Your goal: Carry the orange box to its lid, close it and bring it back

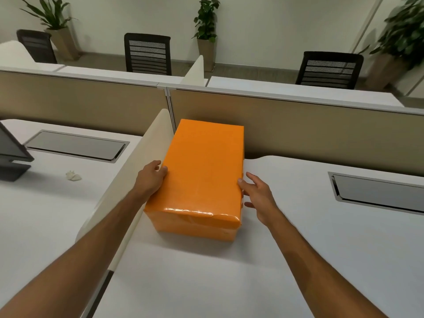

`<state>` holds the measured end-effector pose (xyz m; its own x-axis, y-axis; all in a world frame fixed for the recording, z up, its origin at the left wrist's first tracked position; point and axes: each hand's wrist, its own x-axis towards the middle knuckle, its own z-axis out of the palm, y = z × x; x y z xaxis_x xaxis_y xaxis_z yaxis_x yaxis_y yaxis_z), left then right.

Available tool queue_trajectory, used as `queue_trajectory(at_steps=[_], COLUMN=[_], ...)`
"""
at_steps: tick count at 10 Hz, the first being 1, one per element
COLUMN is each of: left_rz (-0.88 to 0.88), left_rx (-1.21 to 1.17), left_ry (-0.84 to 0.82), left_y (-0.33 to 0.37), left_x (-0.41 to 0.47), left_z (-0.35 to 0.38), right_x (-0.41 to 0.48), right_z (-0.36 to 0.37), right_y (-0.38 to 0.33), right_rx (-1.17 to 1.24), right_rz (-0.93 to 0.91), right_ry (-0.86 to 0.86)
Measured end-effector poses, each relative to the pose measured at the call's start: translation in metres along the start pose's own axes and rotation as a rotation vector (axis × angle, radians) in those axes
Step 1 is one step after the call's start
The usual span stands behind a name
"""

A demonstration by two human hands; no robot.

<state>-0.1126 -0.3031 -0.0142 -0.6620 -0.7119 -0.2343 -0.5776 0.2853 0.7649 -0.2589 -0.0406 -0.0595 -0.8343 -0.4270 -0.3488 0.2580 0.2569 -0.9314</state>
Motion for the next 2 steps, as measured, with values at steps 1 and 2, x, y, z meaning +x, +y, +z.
queue_trajectory(at_steps=[1,2], left_rz=[0.129,0.242], left_rx=[0.112,0.189], left_ry=[0.039,0.063], left_y=[0.005,0.017], left_x=[-0.015,-0.034], left_z=[0.004,0.014], right_x=[-0.007,-0.015], right_z=[-0.01,-0.023], right_y=[-0.001,-0.003], right_rx=[-0.053,-0.091], right_rz=[-0.019,-0.03], right_ry=[0.042,0.078])
